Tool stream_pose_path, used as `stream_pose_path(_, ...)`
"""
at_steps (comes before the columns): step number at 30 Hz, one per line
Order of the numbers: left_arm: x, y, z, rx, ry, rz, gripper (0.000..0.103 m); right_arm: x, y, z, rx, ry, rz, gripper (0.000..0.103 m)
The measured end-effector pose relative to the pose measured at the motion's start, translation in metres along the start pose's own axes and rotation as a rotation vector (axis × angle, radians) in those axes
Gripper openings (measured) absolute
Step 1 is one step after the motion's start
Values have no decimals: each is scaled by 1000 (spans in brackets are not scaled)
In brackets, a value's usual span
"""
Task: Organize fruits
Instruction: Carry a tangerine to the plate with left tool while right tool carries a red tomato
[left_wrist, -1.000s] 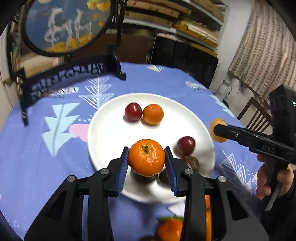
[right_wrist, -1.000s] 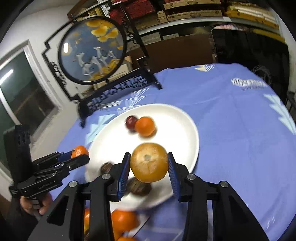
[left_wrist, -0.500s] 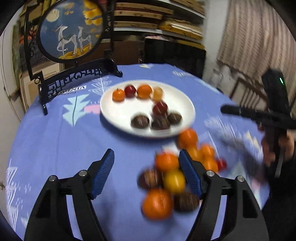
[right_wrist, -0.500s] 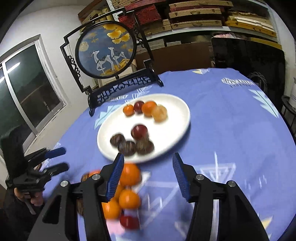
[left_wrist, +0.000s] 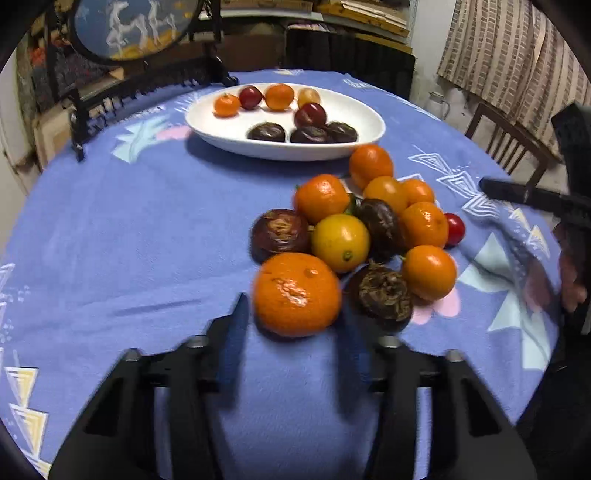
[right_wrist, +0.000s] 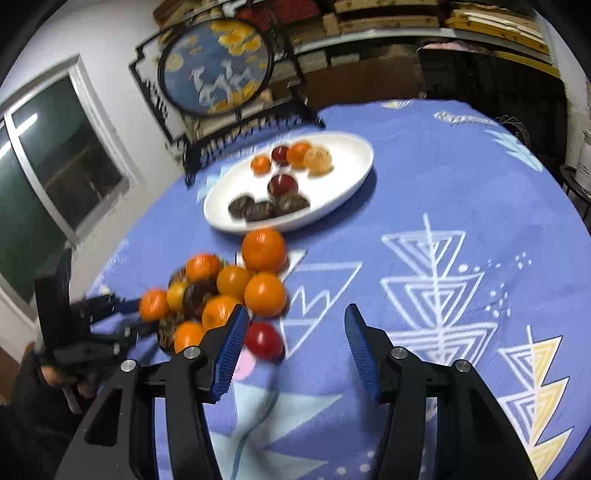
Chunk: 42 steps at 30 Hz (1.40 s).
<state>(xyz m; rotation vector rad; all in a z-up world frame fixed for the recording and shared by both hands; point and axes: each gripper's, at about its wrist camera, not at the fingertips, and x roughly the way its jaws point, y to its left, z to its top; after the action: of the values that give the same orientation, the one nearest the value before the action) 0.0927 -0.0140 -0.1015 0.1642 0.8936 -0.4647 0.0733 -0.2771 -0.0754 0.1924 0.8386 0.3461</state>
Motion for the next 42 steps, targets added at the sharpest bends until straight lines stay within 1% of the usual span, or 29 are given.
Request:
stream_pose_path(1,-2,-1,0,-1,-13,23,43,4,5,-3,-22,24,-8,55)
stream_pose_path(2,-5,-1,-1,-2,-27,30,43,6,8,-5,-39,37,-10,55)
stream_pose_path(3,-10,0,-2,-7,-48,26,43,9,14,-8,-67,52,-9,55)
stream_pose_path(6,-32,7,-6,-54,-121,-22,43,17,27,-13,-128,78,-15,54)
stream_pose_path(9,-40,8,-8,-69,-127,-29,43,29,33,-12,-151,100,-37,51)
stream_pose_path(11,-43,8,-12,-76,-120,-32,43,38,35,-12,-156,121,-38,44)
stream_pose_path(13,-43,8,-14,-80,-115,-30,43,47,37,-11,-159,133,-26,34)
stream_pose_path(14,-43,10,-15,-84,-114,-30,43,48,37,-11,-156,130,-17,28)
stream_pose_path(17,-43,15,-15,-108,-113,-32,43,45,31,-9,-120,118,1,28)
stream_pose_path(20,-47,15,-13,-115,-127,-38,43,32,27,-7,-97,91,13,28)
stream_pose_path(23,-51,12,-5,-111,-144,-51,43,15,21,-2,-68,49,47,28)
stream_pose_path(25,-51,9,7,-99,-152,-57,43,6,14,6,-45,22,61,28)
stream_pose_path(27,-48,7,24,-90,-157,-59,43,-1,6,23,-18,-13,59,28)
stream_pose_path(30,-42,9,55,-73,-184,-71,43,-3,-1,52,-2,-49,70,28)
stream_pose_path(31,-35,12,71,-70,-195,-83,43,-1,-2,59,-2,-54,71,28)
stream_pose_path(32,-30,15,81,-75,-198,-81,43,4,-6,73,12,-56,66,28)
stream_pose_path(33,-20,21,96,-91,-191,-74,43,9,-9,83,28,-56,61,28)
stream_pose_path(35,-5,28,117,-111,-171,-77,43,23,-13,102,43,-49,64,28)
stream_pose_path(37,14,36,137,-129,-157,-62,43,41,-17,122,48,-48,32,28)
stream_pose_path(39,28,42,151,-141,-144,-54,44,55,-20,134,54,-41,31,29)
stream_pose_path(40,39,47,157,-152,-125,-50,44,65,-22,141,58,-37,32,30)
stream_pose_path(41,45,50,161,-167,-112,-48,48,70,-23,142,64,-43,24,41)
stream_pose_path(42,50,56,164,-191,-104,-50,57,75,-26,145,76,-53,7,48)
